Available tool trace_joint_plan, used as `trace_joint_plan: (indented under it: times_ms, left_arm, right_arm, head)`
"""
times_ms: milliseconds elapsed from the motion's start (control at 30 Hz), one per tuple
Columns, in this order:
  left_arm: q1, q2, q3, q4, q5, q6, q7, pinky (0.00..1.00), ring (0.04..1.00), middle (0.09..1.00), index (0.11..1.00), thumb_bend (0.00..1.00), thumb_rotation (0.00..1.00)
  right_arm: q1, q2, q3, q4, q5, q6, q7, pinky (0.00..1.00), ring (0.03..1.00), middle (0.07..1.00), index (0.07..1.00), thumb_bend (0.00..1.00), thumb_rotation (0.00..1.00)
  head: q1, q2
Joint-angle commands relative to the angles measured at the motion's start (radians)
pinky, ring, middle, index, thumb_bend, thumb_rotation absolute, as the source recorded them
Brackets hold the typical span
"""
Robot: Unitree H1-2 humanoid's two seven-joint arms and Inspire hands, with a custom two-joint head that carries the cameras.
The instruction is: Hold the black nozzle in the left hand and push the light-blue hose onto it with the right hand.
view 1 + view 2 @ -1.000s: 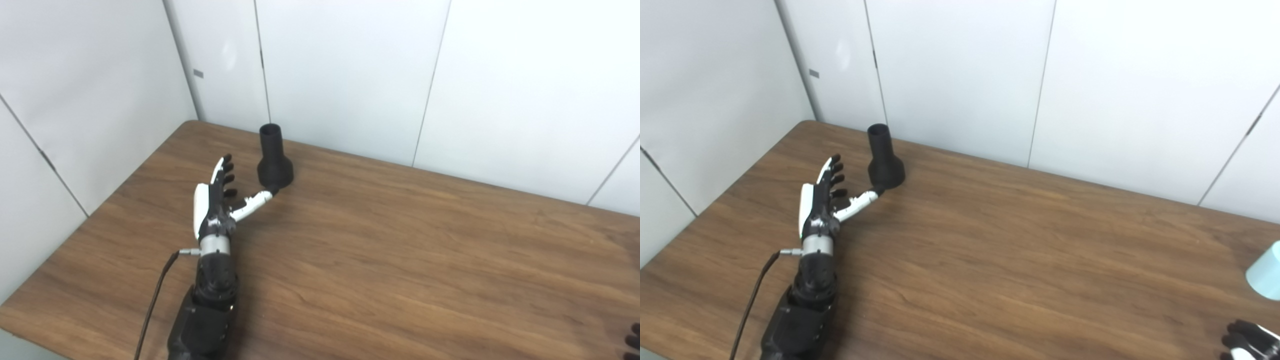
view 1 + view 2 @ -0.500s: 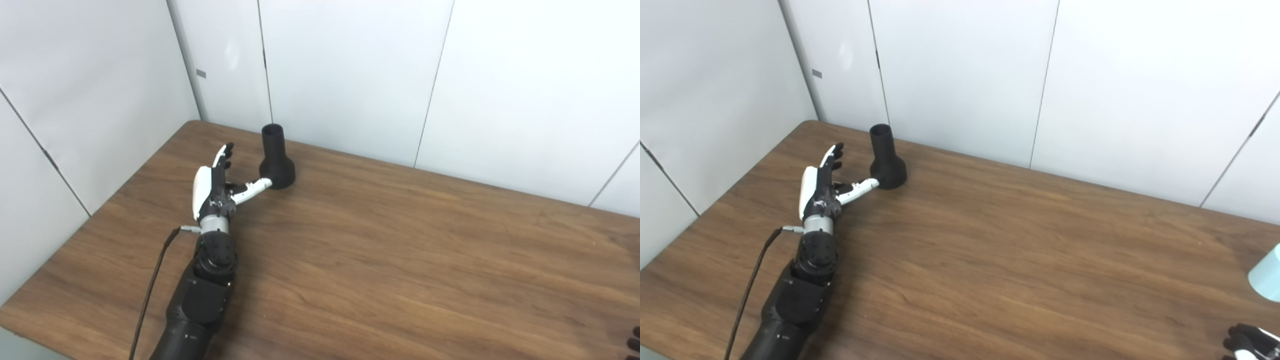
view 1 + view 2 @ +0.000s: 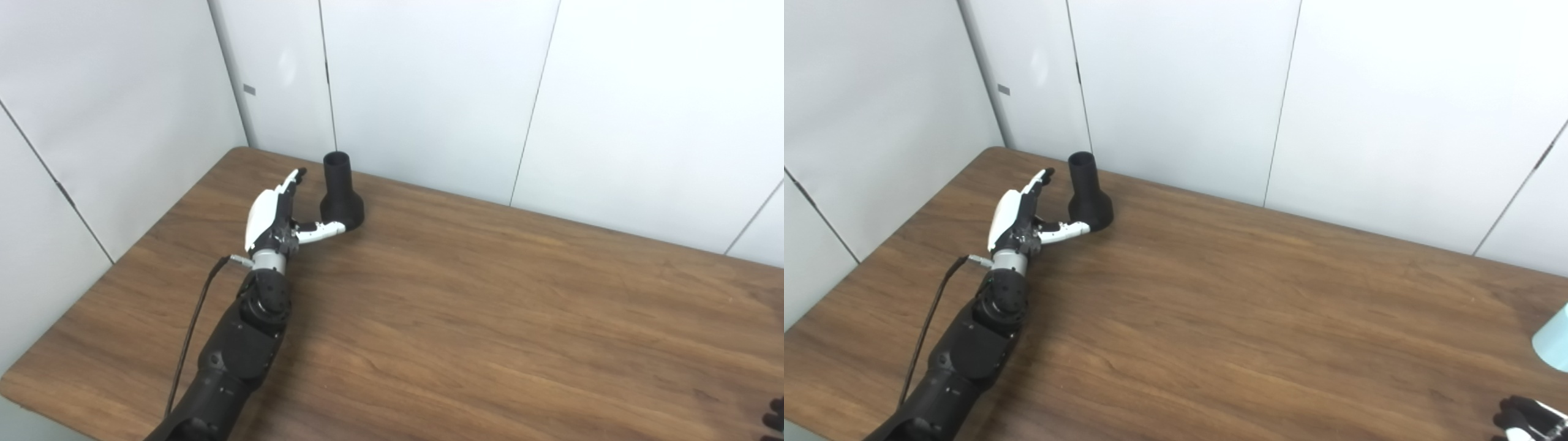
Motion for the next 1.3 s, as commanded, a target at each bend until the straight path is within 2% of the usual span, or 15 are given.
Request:
trace_joint_plan:
  times_ms: [0, 133, 267, 333, 467, 567, 633, 667, 833, 933, 1033, 1167, 1267]
  left_arm:
    - [-0.011, -0.017, -0.051, 0.036, 0.008, 0.015, -0.076, 0.91, 0.992, 0.930, 0.920, 1.00, 0.29]
    - [-0.021, -0.008, -0.080, 0.033, 0.002, 0.030, -0.110, 0.90, 0.999, 0.941, 0.923, 1.00, 0.34]
    - [-0.029, -0.008, -0.094, 0.039, 0.003, 0.027, -0.113, 0.86, 0.983, 0.929, 0.915, 1.00, 0.36]
    - [-0.034, -0.010, -0.098, 0.050, 0.002, 0.020, -0.108, 0.89, 0.960, 0.907, 0.898, 1.00, 0.36]
    - [-0.035, -0.016, -0.106, 0.032, 0.002, 0.056, -0.119, 0.90, 0.950, 0.894, 0.876, 1.00, 0.34]
    - [-0.034, -0.019, -0.101, 0.028, -0.014, 0.047, -0.130, 0.80, 0.871, 0.858, 0.862, 1.00, 0.29]
    - [-0.033, -0.020, -0.099, 0.028, -0.015, 0.047, -0.131, 0.82, 0.862, 0.841, 0.854, 1.00, 0.27]
    - [-0.032, -0.021, -0.098, 0.029, -0.015, 0.046, -0.132, 0.79, 0.836, 0.825, 0.847, 1.00, 0.25]
    - [-0.023, -0.031, -0.082, 0.035, -0.024, 0.012, -0.117, 0.70, 0.761, 0.771, 0.810, 1.00, 0.18]
    - [-0.026, -0.034, -0.075, 0.080, -0.025, -0.025, -0.098, 0.71, 0.765, 0.778, 0.809, 1.00, 0.19]
    - [-0.017, -0.044, -0.064, 0.072, -0.023, -0.014, -0.088, 0.69, 0.755, 0.777, 0.813, 1.00, 0.18]
    - [-0.019, -0.049, -0.057, 0.117, -0.014, -0.065, -0.056, 0.67, 0.745, 0.783, 0.802, 1.00, 0.15]
    - [-0.018, -0.048, -0.069, 0.111, 0.014, -0.049, -0.043, 0.67, 0.755, 0.783, 0.793, 1.00, 0.16]
  right_arm:
    - [-0.014, -0.006, -0.006, -0.029, 0.000, -0.035, -0.003, 0.54, 0.647, 0.660, 0.596, 0.34, 0.36]
    - [-0.012, -0.007, -0.006, -0.024, -0.001, -0.044, -0.003, 0.55, 0.650, 0.661, 0.600, 0.33, 0.34]
    - [-0.011, -0.010, -0.007, -0.026, 0.003, -0.042, 0.000, 0.56, 0.657, 0.666, 0.604, 0.31, 0.33]
    - [-0.010, -0.009, -0.007, -0.029, 0.002, -0.041, -0.001, 0.56, 0.654, 0.665, 0.602, 0.31, 0.32]
    - [-0.008, -0.012, -0.009, -0.027, 0.002, -0.041, 0.000, 0.56, 0.654, 0.666, 0.605, 0.30, 0.31]
    - [-0.006, -0.011, -0.012, -0.031, 0.011, -0.042, 0.002, 0.56, 0.654, 0.667, 0.606, 0.31, 0.30]
    - [-0.004, -0.012, -0.012, -0.034, 0.011, -0.042, 0.003, 0.56, 0.653, 0.667, 0.605, 0.31, 0.30]
    - [-0.004, -0.012, -0.012, -0.035, 0.011, -0.041, 0.003, 0.56, 0.654, 0.669, 0.606, 0.31, 0.29]
    - [-0.001, -0.014, -0.011, -0.037, 0.004, -0.041, 0.002, 0.56, 0.655, 0.671, 0.614, 0.30, 0.27]
    - [-0.002, -0.015, -0.010, -0.033, 0.003, -0.047, 0.003, 0.56, 0.655, 0.668, 0.614, 0.29, 0.27]
    - [-0.002, -0.013, -0.012, -0.032, 0.010, -0.048, 0.004, 0.56, 0.654, 0.667, 0.615, 0.28, 0.24]
    - [0.000, -0.014, -0.011, -0.035, 0.010, -0.049, 0.005, 0.56, 0.649, 0.665, 0.613, 0.26, 0.20]
    - [0.000, -0.015, -0.009, -0.039, 0.006, -0.046, 0.005, 0.55, 0.647, 0.664, 0.613, 0.26, 0.21]
  head:
    - [-0.001, 0.000]
    - [-0.005, -0.002]
    - [-0.006, -0.003]
    - [-0.008, -0.003]
    - [-0.011, -0.003]
    - [-0.014, -0.002]
    - [-0.016, 0.000]
    - [-0.016, 0.000]
    - [-0.017, 0.001]
    - [-0.018, 0.001]
    - [-0.018, 0.001]
    - [-0.018, 0.001]
    - [-0.022, 0.003]
